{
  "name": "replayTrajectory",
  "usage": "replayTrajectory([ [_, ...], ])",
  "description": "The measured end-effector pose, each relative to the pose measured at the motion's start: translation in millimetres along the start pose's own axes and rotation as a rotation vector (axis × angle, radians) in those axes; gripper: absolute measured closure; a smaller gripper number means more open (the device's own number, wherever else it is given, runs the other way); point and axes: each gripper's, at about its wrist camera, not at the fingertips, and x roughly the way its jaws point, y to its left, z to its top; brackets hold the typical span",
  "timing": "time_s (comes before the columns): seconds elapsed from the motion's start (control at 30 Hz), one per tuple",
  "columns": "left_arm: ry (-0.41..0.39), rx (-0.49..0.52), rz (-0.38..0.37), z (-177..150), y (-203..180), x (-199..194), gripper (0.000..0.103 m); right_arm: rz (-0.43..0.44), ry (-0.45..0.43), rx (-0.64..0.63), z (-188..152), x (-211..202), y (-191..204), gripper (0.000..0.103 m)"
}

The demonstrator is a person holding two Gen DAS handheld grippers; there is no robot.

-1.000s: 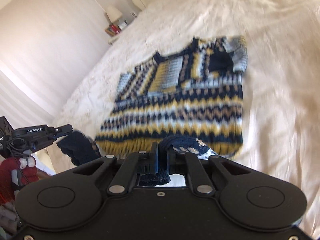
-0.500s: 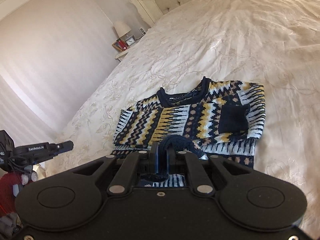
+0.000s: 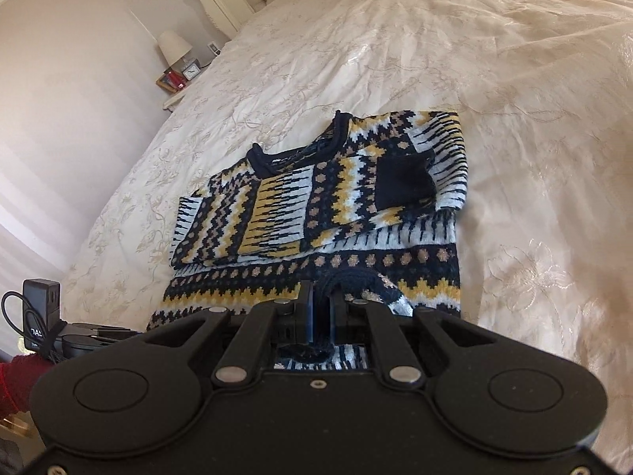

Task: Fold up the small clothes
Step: 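Grasp the hem with both tools and lift it, then fold the held hem up over the sweater body toward the collar with both tools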

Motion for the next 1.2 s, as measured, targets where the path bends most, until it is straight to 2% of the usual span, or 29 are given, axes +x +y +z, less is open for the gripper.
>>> replayTrajectory([
  [0.07, 0.035, 0.039, 0.014, 1, -3, 5, 0.070, -0.008, 0.001, 0.010, -1, 3, 2, 0.088],
  [0.1, 0.033, 0.059, 0.009, 1, -4, 5, 0.096, -0.011, 0.003, 0.012, -1, 4, 4, 0.088],
  [0.13, 0.026, 0.071, 0.008, 0, -6, 4, 0.099, -0.014, 0.004, 0.016, -2, 6, 5, 0.088],
  [0.17, 0.001, 0.081, 0.016, -2, -7, 0, 0.099, -0.017, 0.004, 0.020, -2, 7, 6, 0.088],
  [0.27, -0.150, 0.104, 0.066, -7, -15, -28, 0.099, -0.027, -0.006, 0.033, -2, 6, 8, 0.088],
  [0.33, -0.263, 0.071, 0.089, -6, -15, -54, 0.099, -0.033, -0.023, 0.036, 2, 3, 10, 0.088],
  [0.43, -0.386, 0.010, 0.113, 10, -10, -87, 0.099, -0.038, -0.072, 0.041, 17, -3, 13, 0.088],
  [0.53, -0.472, -0.024, 0.125, 37, 1, -103, 0.099, -0.024, -0.121, 0.045, 44, -1, 11, 0.088],
  [0.63, -0.514, -0.039, 0.137, 71, 11, -102, 0.099, -0.013, -0.144, 0.029, 74, 15, 11, 0.088],
  [0.73, -0.527, -0.046, 0.168, 107, 21, -84, 0.099, -0.020, -0.140, 0.004, 104, 45, 9, 0.088],
  [0.87, -0.483, -0.117, 0.191, 143, 40, -46, 0.099, -0.047, -0.095, 0.037, 133, 96, -5, 0.088],
  [1.03, -0.397, -0.129, 0.234, 160, 59, -7, 0.099, -0.108, -0.017, 0.073, 147, 151, -24, 0.088],
  [1.2, -0.314, -0.126, 0.261, 170, 73, 21, 0.098, -0.136, 0.035, 0.082, 147, 179, -36, 0.088],
])
